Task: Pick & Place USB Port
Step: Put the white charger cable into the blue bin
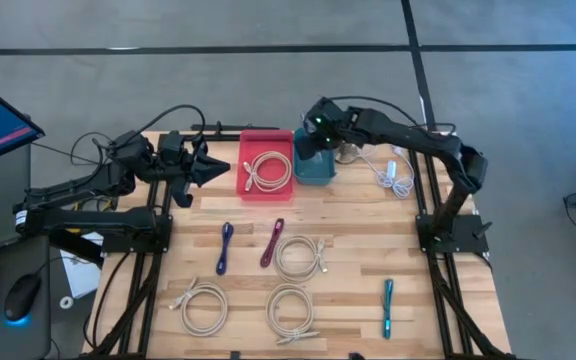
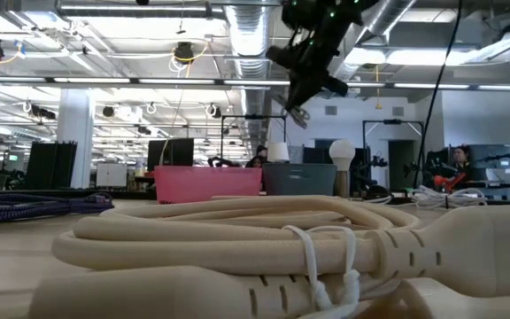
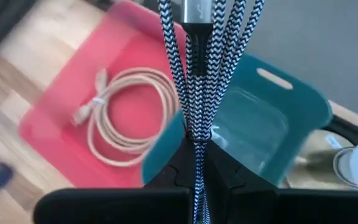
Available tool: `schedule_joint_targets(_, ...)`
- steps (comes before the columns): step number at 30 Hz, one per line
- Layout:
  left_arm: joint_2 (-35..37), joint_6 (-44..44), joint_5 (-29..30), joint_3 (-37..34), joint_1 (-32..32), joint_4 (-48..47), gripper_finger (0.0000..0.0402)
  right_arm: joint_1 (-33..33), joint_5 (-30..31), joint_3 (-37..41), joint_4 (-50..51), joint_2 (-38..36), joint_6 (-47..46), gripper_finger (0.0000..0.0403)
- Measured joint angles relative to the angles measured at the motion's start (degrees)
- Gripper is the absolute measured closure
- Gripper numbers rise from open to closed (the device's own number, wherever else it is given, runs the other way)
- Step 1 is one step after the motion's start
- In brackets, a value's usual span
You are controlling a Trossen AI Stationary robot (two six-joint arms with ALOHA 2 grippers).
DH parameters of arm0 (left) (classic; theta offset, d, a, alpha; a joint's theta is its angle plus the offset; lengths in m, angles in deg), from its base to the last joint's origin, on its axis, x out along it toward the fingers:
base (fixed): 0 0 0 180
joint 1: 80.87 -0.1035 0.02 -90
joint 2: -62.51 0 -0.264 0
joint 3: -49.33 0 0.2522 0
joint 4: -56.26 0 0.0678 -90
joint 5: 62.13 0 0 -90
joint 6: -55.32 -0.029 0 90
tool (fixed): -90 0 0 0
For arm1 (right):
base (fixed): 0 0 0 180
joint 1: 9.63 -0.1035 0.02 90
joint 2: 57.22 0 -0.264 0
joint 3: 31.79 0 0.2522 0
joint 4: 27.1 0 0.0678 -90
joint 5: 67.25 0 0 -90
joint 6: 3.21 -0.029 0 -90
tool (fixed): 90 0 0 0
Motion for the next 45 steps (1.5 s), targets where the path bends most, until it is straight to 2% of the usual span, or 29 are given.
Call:
schedule_joint_targets(7,0.00,0.00,-0.01,0.00,-0.01,-0.02,0.0385,1.58,-1.53,-3.81,3.91,5.59,2.46,0.0403)
schedule_joint_targets(16,0.00,0.02,-0.01,0.00,-0.01,-0.02,0.0385,1.56,-2.81,-4.13,6.10,10.24,3.48,0.0403)
schedule_joint_targets(45,0.00,0.04,-0.01,0.00,-0.01,-0.02,0.0385,1.97,-0.32,-4.13,7.49,10.87,3.79,0.0401)
